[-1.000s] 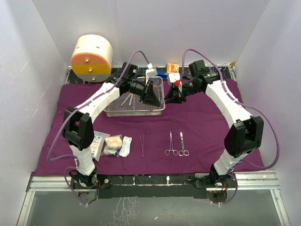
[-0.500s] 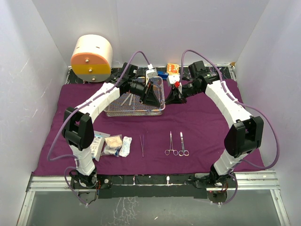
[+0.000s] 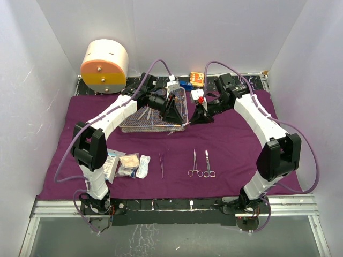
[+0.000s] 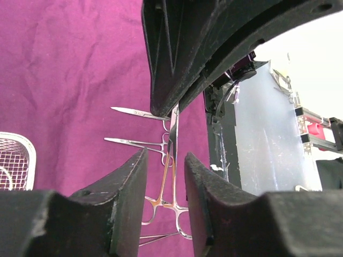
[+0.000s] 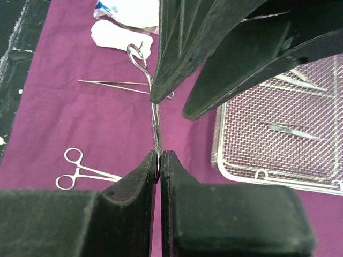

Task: Open and lay out the surgical kit
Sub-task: Pick up the medical item from the container, then place the medical item in the surgical kit.

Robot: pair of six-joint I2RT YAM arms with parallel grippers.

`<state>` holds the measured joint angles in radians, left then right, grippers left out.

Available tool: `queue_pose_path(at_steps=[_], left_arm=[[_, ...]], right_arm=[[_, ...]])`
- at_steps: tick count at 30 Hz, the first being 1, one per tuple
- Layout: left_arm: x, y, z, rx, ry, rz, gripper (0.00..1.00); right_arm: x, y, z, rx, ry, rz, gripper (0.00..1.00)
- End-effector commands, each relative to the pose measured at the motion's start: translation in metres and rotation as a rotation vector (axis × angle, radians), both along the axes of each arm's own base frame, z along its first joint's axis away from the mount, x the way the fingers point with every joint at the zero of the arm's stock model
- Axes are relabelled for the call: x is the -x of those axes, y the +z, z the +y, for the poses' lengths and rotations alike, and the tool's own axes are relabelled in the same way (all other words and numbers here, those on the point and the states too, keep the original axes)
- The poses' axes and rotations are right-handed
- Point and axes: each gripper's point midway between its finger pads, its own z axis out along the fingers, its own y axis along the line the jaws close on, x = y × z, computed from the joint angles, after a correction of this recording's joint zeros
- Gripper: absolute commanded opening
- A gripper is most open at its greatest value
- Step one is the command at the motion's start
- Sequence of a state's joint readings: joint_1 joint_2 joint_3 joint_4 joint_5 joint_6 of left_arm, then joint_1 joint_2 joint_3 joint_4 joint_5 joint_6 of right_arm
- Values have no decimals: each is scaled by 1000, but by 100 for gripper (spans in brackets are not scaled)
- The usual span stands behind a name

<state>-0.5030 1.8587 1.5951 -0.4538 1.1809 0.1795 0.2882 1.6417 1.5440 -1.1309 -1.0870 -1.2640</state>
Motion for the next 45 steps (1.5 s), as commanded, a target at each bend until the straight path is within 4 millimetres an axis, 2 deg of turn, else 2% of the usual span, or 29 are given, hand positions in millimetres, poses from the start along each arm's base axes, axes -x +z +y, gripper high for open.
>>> queue_pose_path(at_steps=[1,7,10,19,25,32,39,45], left_arm=[[9,34,2,56,-46,-94,36],[6,42,3,44,-36,-138,50],[3,39,6,18,-20,-182,53],[-3,21,20,-75,46,-284,54],[-3,9,30,-127,69,-332,54],[-1,0,37,-158,81,-355,54],[-3,-6,38,-176,84,-358,54],[-4,-12,38,-185,81,-348,54]], right_arm=[[23,12,-7,11,-16,7,0],[39,4,-24,104,-99,63,0],[48,-3,-38,192,-152,106,0],[81,-33,-107,531,-405,173,0],[96,-40,-136,637,-551,184,0],[126,-86,-179,852,-634,237,0],[135,-94,-188,894,-662,250,0],[140,-103,-186,904,-644,296,0]])
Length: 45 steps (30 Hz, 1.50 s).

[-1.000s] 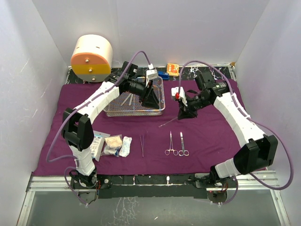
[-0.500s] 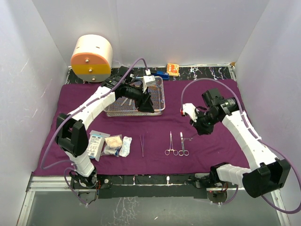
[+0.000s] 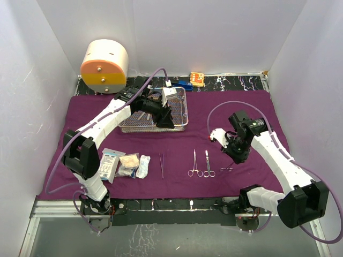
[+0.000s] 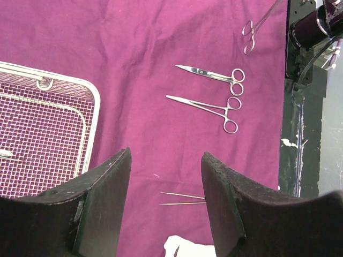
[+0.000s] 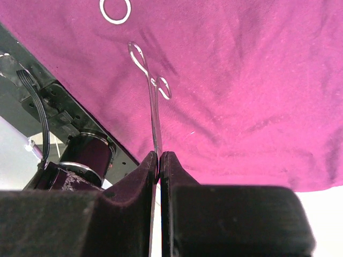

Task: Open and lay out the surgical kit
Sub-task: Place the medical item in the surgical kit.

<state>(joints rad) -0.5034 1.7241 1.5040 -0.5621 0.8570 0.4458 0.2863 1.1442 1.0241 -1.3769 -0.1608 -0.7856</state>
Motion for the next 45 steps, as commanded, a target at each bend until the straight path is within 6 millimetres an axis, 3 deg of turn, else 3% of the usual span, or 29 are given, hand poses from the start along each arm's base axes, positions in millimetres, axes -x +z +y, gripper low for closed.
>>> queue_pose_path(at_steps=[1,15,32,45], left_arm=[[8,13,2,23,-25,-42,54],[8,7,2,16,-31,-38,54],[12,9,3,20,-42,-43,54],[13,8,1,24,-54,-30,54]], right_arm=[[0,-4,-1,10,-21,9,0],[-15,-10,9,21,25,83,0],[-55,-19,15,87,67,110,13],[-73,-52,21,103,96,176,19]])
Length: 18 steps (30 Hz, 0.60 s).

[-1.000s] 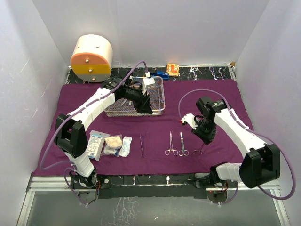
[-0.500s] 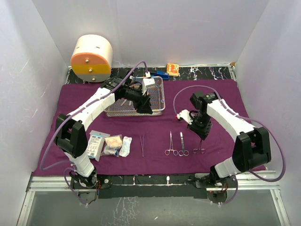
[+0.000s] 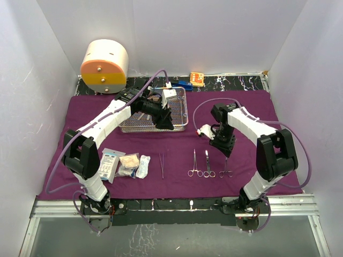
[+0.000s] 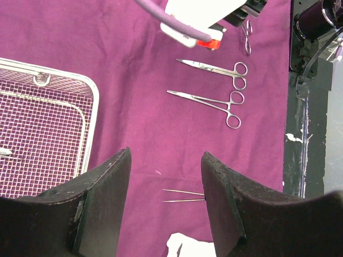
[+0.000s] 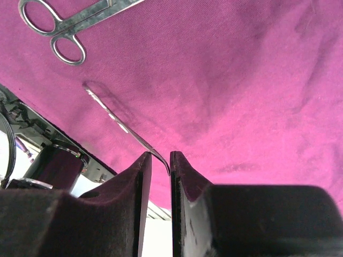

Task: Open and lay out the surgical kit
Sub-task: Place the medical item in the surgical kit.

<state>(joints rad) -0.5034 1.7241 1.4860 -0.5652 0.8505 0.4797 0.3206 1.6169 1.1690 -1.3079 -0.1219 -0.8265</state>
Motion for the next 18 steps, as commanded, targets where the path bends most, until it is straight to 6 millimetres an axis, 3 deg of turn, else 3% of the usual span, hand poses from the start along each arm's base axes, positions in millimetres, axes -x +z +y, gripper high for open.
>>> queue_pose_path(at_steps=[1,10,18], left_arm=[[11,15,-1,38,-41,-12,54],[14,14,-1,38,-47,-6,54],[16,14,-2,46,-56,4,54]], right_arm=[[-22,-4,7,-15,21,-46,19],[-36,-29,17,-26,8,-3,15],[-53,-37,30,-58,-25,10,10]])
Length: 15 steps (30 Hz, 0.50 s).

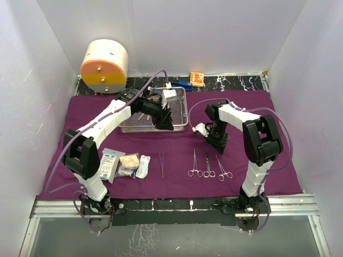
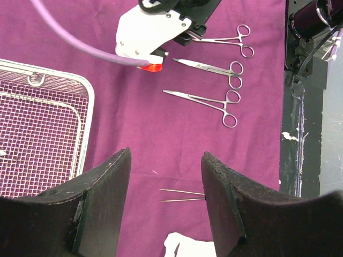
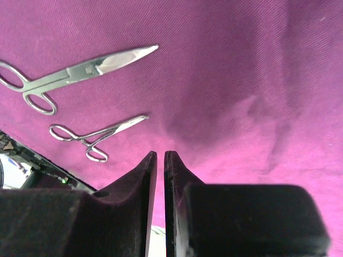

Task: Open and lay out the surgical kit
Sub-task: Place the medical item in the surgical kit.

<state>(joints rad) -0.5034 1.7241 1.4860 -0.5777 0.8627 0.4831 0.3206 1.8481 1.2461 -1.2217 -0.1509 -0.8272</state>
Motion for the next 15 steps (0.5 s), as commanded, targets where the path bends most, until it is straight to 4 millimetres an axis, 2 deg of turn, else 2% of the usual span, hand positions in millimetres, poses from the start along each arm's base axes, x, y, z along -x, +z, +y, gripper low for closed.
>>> queue_pose_path(at_steps=[1,4,7,15], left_arm=[[13,14,-2,45,-47,-8,54],[13,16,-2,50,-49,-10,54],[13,16,-2,50,-48,-11,54],[13,17,-1,49,-41,-22,54]], right_arm=[[-25,4,15,-52,-32,-59,10],[-30,4,16,-59,-55,-59,9],[-32,12,17,-102,-90,-71,8],[-10,31,40,-291,-154,-109,18]])
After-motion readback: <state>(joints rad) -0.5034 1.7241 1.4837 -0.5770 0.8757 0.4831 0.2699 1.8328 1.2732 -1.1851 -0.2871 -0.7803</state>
